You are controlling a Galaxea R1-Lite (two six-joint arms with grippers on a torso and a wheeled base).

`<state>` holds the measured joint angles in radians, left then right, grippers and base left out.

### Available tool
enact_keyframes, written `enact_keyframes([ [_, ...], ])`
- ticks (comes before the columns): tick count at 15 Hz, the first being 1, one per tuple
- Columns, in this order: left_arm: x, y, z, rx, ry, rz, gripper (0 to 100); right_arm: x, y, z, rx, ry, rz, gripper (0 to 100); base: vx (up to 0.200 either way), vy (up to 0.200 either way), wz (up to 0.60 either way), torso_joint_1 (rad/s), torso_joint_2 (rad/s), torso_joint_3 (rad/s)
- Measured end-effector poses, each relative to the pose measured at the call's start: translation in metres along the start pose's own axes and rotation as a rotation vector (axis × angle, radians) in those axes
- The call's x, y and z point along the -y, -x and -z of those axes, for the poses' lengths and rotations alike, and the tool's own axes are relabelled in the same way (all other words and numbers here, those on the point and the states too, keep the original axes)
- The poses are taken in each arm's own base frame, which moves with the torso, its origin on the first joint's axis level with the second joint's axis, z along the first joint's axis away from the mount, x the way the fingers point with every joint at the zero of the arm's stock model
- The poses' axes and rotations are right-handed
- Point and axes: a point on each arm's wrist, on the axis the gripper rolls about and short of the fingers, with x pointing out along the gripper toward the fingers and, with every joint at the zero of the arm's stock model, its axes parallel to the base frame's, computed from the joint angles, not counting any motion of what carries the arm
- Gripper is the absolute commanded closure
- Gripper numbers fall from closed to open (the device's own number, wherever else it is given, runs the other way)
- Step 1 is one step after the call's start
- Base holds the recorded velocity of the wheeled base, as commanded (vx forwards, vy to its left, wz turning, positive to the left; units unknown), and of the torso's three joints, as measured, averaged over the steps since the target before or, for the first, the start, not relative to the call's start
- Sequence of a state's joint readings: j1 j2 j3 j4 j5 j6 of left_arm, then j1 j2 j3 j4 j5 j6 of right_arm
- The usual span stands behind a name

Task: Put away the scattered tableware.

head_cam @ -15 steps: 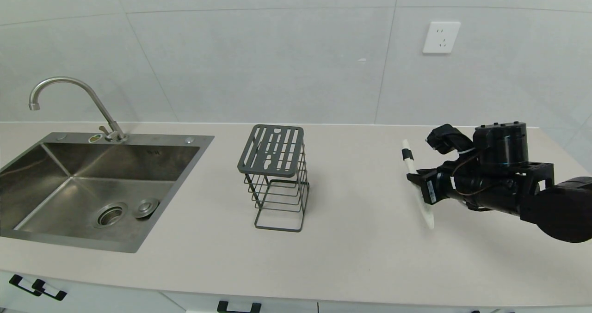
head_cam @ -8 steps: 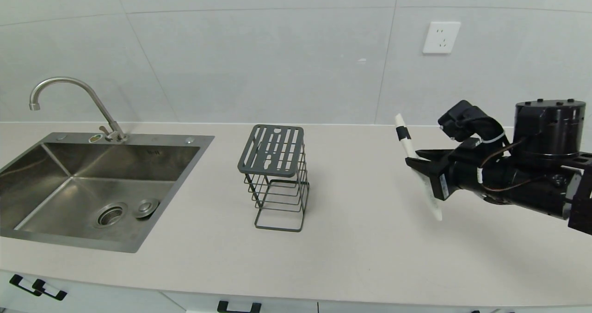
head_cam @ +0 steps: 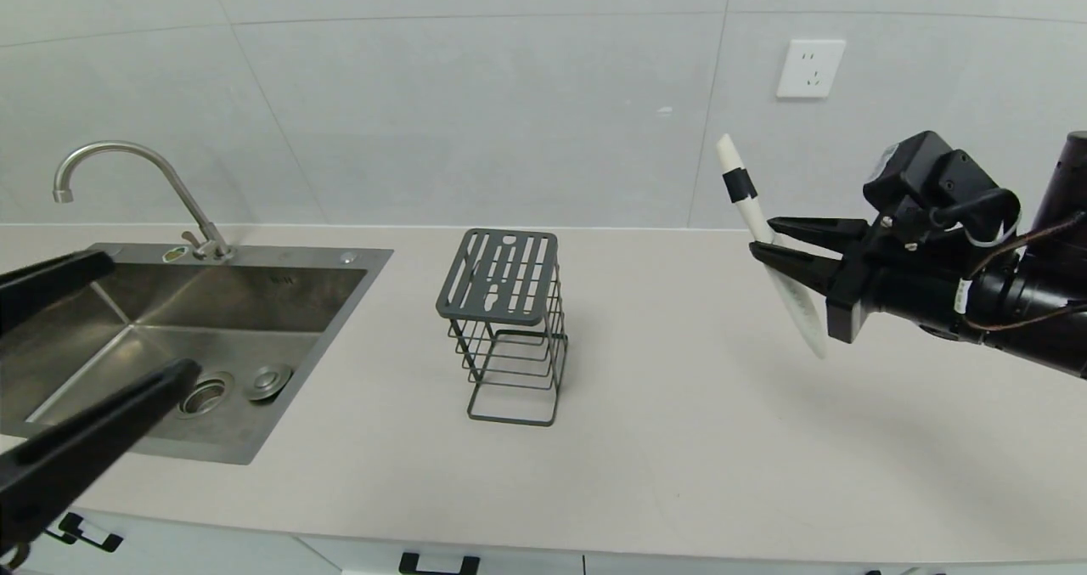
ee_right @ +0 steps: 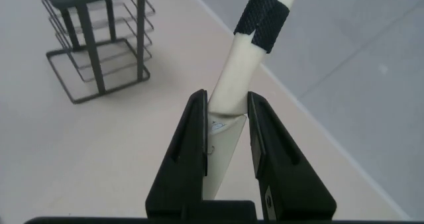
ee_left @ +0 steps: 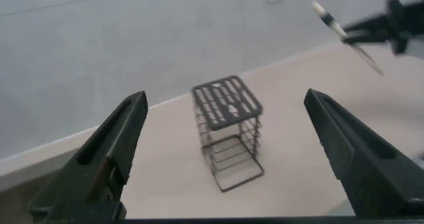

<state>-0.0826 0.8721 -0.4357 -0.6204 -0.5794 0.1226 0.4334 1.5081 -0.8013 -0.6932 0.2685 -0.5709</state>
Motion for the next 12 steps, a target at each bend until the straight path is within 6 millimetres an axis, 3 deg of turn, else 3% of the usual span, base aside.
enact_keyframes([
  [4,-0.016,-0.047,0.011,0.076,-0.118,0.285,0,-0.011,0.013,0.007,-0.003,0.07,-0.052,100,0.0,0.0,0.0,0.0,0.0,0.0],
  [8,-0.019,-0.104,0.026,0.233,-0.21,0.537,0,-0.023,0.022,0.0,0.039,0.079,-0.102,100,0.0,0.0,0.0,0.0,0.0,0.0],
  [12,-0.017,-0.156,0.043,0.28,-0.161,0.711,0,-0.023,0.024,-0.008,0.091,0.085,-0.119,100,0.0,0.0,0.0,0.0,0.0,0.0],
])
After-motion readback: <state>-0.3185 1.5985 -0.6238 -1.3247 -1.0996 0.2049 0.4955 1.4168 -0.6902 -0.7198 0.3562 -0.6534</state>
